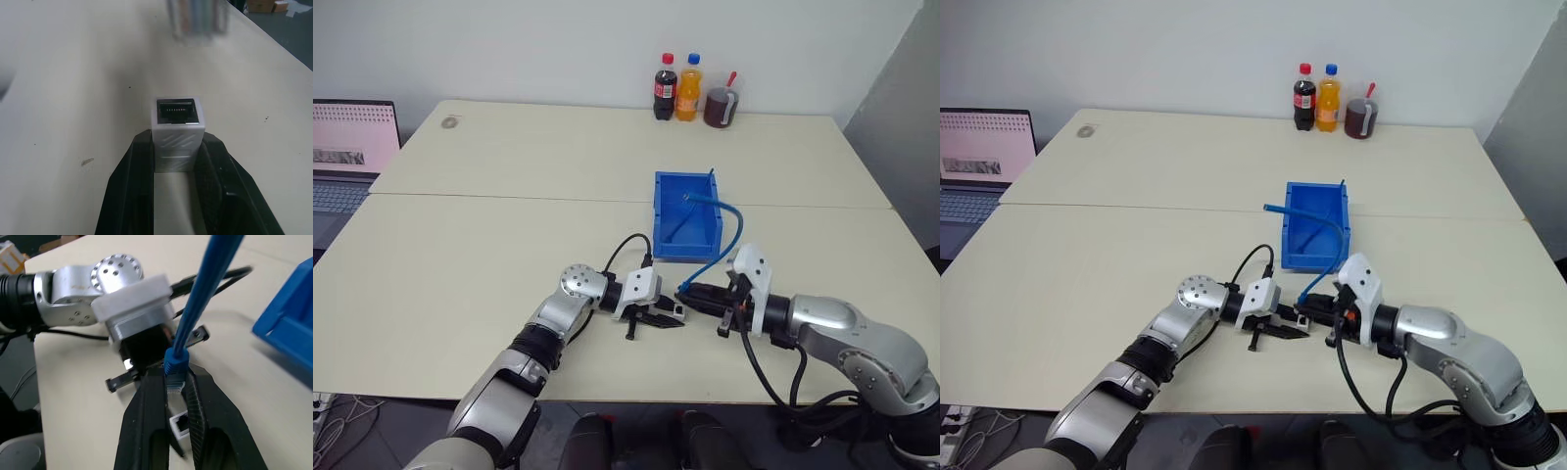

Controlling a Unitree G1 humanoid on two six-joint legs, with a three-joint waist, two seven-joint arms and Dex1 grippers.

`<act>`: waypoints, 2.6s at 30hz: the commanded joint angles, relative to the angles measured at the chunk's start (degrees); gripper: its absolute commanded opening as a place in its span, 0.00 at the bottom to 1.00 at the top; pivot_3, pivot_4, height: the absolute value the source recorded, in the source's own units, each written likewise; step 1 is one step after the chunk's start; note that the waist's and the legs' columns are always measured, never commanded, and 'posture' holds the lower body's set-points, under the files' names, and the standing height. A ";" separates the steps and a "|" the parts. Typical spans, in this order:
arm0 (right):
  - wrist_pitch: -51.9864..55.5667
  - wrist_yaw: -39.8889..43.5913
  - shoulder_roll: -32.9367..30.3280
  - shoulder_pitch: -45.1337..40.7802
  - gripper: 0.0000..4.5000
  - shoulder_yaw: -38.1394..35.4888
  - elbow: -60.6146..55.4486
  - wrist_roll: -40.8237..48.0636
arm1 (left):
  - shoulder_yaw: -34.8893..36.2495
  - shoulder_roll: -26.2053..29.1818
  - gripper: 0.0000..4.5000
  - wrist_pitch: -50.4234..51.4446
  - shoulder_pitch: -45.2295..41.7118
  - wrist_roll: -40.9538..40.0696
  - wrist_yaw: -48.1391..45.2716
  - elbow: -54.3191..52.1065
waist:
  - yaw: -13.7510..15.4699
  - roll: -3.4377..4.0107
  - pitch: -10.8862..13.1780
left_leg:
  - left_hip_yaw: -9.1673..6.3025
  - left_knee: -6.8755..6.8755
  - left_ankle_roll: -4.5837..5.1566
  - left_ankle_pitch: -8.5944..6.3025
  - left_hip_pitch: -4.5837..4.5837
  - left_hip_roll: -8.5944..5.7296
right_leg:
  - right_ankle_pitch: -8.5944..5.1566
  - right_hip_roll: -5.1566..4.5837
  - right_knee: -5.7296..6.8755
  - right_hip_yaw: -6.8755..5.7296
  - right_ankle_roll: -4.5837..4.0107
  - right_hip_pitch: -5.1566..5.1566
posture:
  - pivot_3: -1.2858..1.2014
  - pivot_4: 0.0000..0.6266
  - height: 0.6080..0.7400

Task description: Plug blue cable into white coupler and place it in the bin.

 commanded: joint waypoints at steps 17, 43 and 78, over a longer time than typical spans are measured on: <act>-2.74 8.05 2.34 -0.01 0.05 -1.58 5.41 -6.20 | 1.16 0.83 0.18 2.78 2.26 1.86 1.95 -2.85 | -0.08 0.02 -0.02 | 0.00 0.05 0.03 0.02 0.03 0.02 | 0.04 0.03 0.03 0.00 0.01 0.02 | 0.52 0.24 1.00; -6.39 12.62 4.09 -1.22 0.05 2.60 10.88 -15.27 | 1.74 0.48 0.18 4.98 2.77 1.20 1.87 -4.98 | -0.09 0.04 -0.08 | 0.01 0.06 0.03 0.02 0.05 0.02 | 0.10 0.04 0.05 0.00 -0.09 0.02 | 0.52 0.24 1.00; -23.29 25.17 0.23 -5.24 0.05 9.07 21.68 -30.96 | 2.11 2.05 0.18 7.07 6.56 1.25 3.24 -11.62 | -0.19 0.13 -0.27 | 0.06 0.03 0.02 0.02 0.48 0.04 | 0.09 0.08 0.42 0.28 -0.12 0.13 | 0.52 0.24 1.00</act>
